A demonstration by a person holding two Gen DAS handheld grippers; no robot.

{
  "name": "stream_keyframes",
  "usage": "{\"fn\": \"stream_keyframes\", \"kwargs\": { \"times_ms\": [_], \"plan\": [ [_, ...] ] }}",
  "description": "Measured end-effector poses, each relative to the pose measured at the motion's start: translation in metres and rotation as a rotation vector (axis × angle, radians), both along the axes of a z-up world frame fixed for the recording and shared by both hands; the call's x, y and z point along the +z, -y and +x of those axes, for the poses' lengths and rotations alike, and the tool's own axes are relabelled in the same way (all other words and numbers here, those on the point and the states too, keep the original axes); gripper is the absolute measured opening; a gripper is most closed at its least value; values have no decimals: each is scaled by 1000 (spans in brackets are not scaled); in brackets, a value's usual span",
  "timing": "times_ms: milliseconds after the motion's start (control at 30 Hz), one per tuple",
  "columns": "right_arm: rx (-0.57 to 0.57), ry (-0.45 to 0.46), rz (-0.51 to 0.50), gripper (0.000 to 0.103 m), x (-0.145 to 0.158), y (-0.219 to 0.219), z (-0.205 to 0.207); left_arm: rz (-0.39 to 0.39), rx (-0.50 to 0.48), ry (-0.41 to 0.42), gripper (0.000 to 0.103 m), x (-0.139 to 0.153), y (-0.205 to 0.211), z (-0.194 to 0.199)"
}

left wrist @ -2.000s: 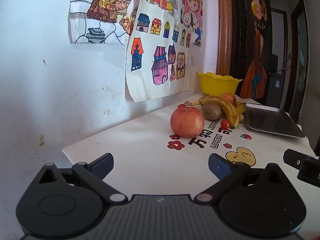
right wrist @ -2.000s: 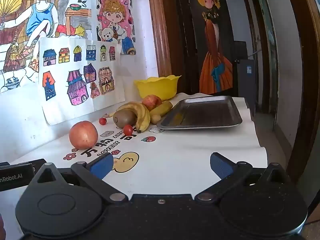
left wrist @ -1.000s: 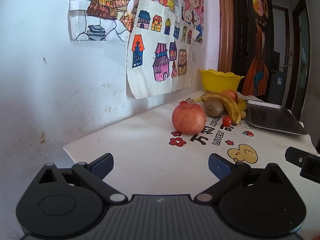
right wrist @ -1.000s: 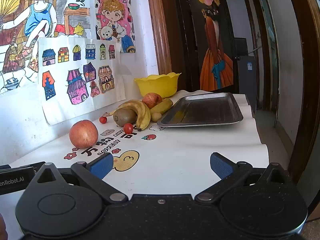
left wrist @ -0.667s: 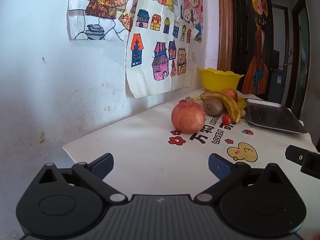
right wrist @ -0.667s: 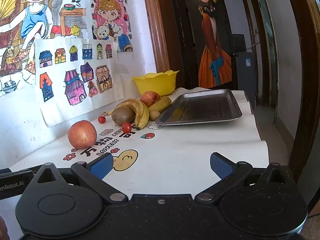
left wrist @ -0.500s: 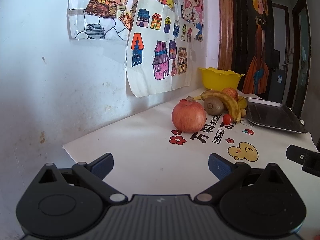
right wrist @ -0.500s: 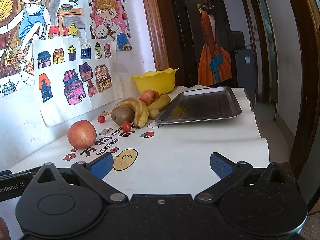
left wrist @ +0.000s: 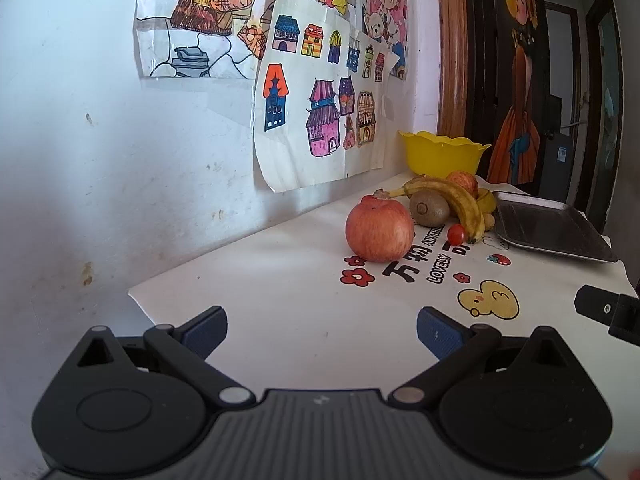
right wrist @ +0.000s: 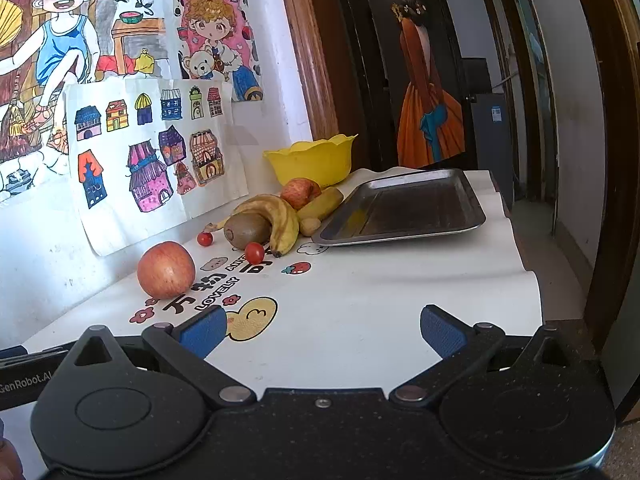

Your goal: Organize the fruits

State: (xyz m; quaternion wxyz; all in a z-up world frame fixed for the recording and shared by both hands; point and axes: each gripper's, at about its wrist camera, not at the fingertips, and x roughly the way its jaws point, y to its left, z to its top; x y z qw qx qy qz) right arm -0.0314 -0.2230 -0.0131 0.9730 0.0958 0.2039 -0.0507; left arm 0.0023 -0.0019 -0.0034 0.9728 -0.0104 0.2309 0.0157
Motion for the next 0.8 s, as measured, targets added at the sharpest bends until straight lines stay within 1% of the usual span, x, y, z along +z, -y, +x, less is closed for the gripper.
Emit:
{"fn": "stream_keyframes", "kwargs": {
  "times_ms": [800],
  "plan": [
    [-8, -5, 8, 102, -2, -1, 1, 2, 5, -5, 103, 1, -1, -1]
  ]
}}
